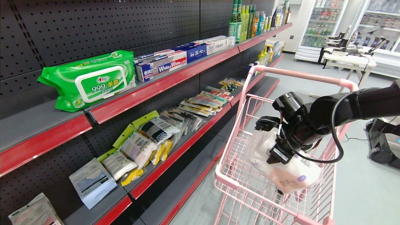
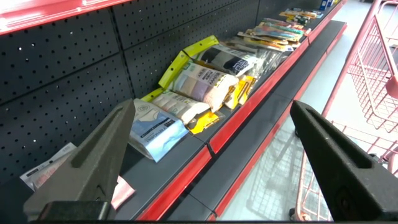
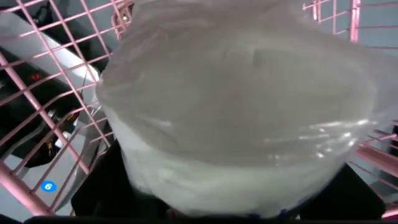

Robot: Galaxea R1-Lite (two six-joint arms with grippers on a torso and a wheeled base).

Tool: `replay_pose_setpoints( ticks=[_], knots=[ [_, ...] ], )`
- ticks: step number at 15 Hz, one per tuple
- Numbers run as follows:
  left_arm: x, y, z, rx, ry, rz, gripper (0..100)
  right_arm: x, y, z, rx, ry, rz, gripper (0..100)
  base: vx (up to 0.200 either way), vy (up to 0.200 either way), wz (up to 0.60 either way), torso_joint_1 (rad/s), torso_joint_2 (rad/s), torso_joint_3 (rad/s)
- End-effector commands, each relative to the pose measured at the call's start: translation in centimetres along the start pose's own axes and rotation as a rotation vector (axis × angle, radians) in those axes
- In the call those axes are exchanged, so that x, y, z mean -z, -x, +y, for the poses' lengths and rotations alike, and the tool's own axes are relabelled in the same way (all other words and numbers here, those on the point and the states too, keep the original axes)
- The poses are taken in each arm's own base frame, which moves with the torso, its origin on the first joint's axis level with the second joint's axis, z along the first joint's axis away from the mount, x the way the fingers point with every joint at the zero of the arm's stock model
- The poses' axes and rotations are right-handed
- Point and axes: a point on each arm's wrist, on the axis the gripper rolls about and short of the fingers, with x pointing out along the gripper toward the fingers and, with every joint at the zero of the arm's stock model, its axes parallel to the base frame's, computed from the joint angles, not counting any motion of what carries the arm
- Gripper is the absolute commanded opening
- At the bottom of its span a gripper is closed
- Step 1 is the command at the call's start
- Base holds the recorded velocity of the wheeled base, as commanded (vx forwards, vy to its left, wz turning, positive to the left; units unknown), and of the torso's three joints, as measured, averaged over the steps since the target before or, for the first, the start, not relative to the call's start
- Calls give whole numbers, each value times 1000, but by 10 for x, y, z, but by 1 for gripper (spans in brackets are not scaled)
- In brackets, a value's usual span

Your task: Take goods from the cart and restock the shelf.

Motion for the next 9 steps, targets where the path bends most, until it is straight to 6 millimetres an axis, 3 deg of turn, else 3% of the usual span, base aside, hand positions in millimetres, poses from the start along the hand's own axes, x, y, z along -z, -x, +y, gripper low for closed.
replay_pose_setpoints(
  ticks=[1,6,9],
  knots=[
    [0,0,0,-1,0,1,100,5,19,-14,44,-40,-44,0,0,0,0,0,0,0],
    [0,0,0,0,0,0,100,31,91,-52,206,-199,-223,0,0,0,0,0,0,0],
    [0,0,0,0,0,0,100,54,146,-60,314,-268,-342,0,0,0,0,0,0,0]
  ],
)
